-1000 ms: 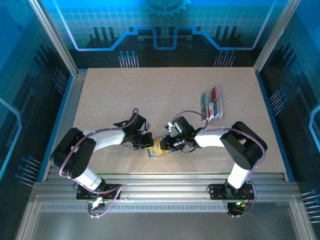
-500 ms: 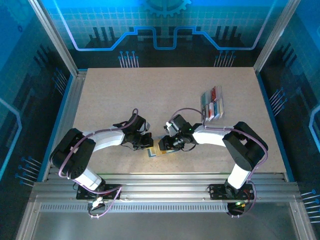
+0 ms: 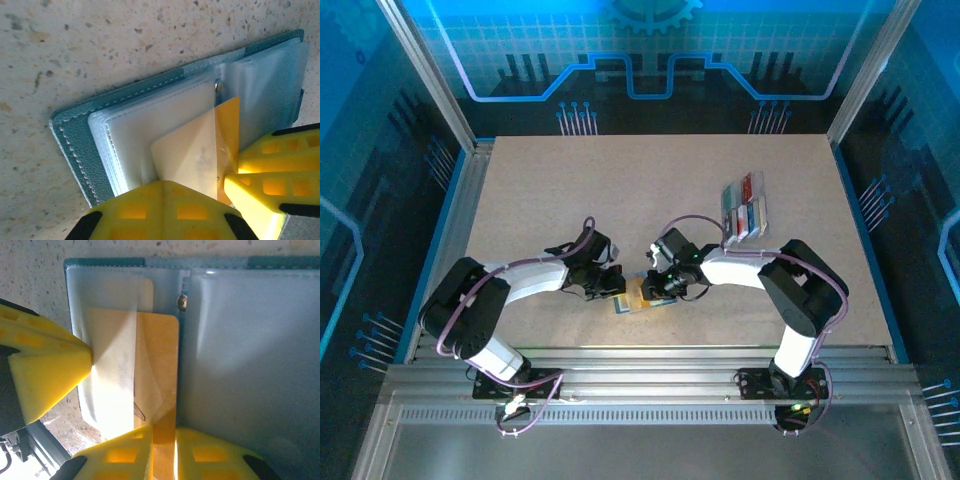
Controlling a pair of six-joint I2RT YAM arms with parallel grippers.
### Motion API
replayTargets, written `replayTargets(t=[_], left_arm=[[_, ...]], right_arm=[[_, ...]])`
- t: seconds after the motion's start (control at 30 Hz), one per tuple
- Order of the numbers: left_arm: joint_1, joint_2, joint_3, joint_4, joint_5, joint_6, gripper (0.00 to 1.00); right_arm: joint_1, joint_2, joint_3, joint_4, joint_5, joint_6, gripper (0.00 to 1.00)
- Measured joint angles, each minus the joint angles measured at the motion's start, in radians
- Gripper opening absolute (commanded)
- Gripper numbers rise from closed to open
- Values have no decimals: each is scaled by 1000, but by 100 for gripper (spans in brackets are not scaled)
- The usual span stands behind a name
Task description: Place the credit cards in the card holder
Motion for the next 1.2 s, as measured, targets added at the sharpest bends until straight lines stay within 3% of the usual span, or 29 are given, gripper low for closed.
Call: replayTargets(t=[0.27,0.47,0.87,1.2], left_arm=[[13,-31,-5,-33,27,-6,3],[102,-144,-18,-48,87,-30,5],[138,-118,-35,-51,99,-26,3],[138,-44,-42,-36,99,-22,3]], right_arm=[[18,5,7,39,12,20,31],[18,-24,10,8,38,-4,40],[42,-77,28,-147,110,-93,36],[105,-100,31,-217,194,-191,40]])
